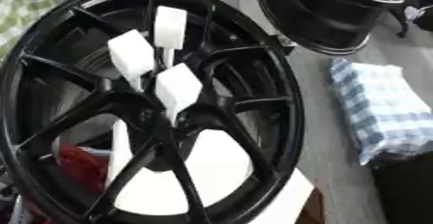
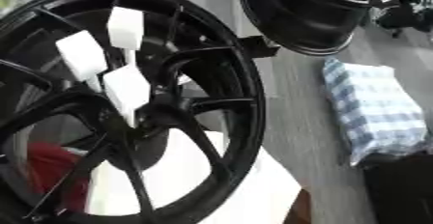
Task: Pull the pin out of the wheel hub.
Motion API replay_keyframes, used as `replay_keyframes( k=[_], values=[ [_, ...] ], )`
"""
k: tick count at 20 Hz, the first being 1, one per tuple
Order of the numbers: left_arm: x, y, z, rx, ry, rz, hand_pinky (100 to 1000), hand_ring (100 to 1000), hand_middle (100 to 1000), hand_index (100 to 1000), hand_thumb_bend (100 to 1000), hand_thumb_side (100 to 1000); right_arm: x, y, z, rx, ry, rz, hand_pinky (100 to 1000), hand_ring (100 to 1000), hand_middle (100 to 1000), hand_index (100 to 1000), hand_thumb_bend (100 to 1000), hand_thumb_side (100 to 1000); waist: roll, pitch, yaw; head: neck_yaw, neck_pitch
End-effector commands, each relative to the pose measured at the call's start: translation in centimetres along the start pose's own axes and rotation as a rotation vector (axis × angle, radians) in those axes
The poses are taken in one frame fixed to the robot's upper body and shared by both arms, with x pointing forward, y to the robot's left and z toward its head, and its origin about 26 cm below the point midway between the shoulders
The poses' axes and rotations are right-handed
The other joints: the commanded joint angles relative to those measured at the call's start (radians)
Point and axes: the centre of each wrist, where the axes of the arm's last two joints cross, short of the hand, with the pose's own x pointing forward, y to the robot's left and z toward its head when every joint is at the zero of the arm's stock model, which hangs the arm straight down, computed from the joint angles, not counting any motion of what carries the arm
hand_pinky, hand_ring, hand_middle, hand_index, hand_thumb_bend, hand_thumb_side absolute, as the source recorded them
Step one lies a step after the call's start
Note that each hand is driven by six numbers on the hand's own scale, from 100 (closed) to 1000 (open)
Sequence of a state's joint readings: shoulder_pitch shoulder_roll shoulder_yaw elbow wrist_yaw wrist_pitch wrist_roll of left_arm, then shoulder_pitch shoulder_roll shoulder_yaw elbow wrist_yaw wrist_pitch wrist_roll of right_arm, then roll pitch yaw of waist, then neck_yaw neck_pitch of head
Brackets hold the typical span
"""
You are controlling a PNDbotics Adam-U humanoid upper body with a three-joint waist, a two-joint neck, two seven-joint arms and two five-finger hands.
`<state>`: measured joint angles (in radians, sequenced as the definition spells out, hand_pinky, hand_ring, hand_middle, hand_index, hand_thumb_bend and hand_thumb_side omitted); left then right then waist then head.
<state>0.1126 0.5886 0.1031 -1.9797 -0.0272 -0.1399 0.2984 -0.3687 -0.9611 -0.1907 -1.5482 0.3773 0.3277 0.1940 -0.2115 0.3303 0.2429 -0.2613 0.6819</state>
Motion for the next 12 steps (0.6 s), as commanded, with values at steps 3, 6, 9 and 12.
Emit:
replay_keyframes(
  k=[3,6,9,12],
  values=[
    [0.6,0.4,-0.4,0.004,-0.034,-0.006,852,861,763,802,178,968,2.0,-1.8,0.2,-0.09,-0.087,-0.069,762,781,703,740,146,126,0.013,-0.016,0.003,-0.009,-0.014],
    [0.7,0.4,-0.5,0.002,-0.037,-0.004,852,861,763,802,177,966,3.7,-1.8,0.5,-0.129,-0.172,-0.133,744,752,664,710,104,188,0.014,-0.018,0.006,-0.013,-0.015],
    [0.7,0.4,-0.5,-0.001,-0.041,-0.002,852,861,763,802,177,966,6.0,-1.9,1.1,-0.147,-0.275,-0.185,733,728,633,685,100,200,0.015,-0.019,0.011,-0.019,-0.016],
    [0.7,0.3,-0.6,-0.003,-0.044,0.002,853,861,763,802,177,965,8.4,-1.8,2.1,-0.14,-0.394,-0.251,737,715,614,669,105,204,0.015,-0.021,0.016,-0.024,-0.016]
  ],
)
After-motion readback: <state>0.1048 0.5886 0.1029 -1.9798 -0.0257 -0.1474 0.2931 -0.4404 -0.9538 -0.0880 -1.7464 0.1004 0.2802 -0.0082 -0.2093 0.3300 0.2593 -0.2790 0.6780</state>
